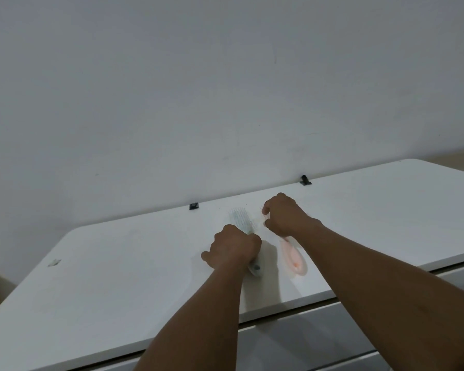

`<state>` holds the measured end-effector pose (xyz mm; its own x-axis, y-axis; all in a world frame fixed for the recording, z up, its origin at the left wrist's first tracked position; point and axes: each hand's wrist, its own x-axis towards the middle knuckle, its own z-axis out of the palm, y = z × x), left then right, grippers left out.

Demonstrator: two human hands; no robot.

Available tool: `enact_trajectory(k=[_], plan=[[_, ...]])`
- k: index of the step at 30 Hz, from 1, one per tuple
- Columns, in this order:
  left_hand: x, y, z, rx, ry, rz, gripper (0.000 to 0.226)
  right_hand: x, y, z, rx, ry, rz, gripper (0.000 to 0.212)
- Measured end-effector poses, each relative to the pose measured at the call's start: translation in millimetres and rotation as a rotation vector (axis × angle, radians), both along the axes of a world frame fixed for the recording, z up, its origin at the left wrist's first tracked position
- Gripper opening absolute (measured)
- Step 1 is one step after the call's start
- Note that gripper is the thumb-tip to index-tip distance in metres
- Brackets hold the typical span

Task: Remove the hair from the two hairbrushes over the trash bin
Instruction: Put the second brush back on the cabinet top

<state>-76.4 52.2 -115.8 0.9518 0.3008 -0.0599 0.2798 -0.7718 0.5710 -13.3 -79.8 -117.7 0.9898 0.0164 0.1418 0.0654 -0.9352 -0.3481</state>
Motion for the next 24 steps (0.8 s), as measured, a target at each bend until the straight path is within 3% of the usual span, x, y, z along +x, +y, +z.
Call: enact_trajectory(k=[24], plan=[[-1,10,0,-0.027,0.0,-0.054,0.029,-18,-6,17,0.004,-0.006,0.08,0.033]])
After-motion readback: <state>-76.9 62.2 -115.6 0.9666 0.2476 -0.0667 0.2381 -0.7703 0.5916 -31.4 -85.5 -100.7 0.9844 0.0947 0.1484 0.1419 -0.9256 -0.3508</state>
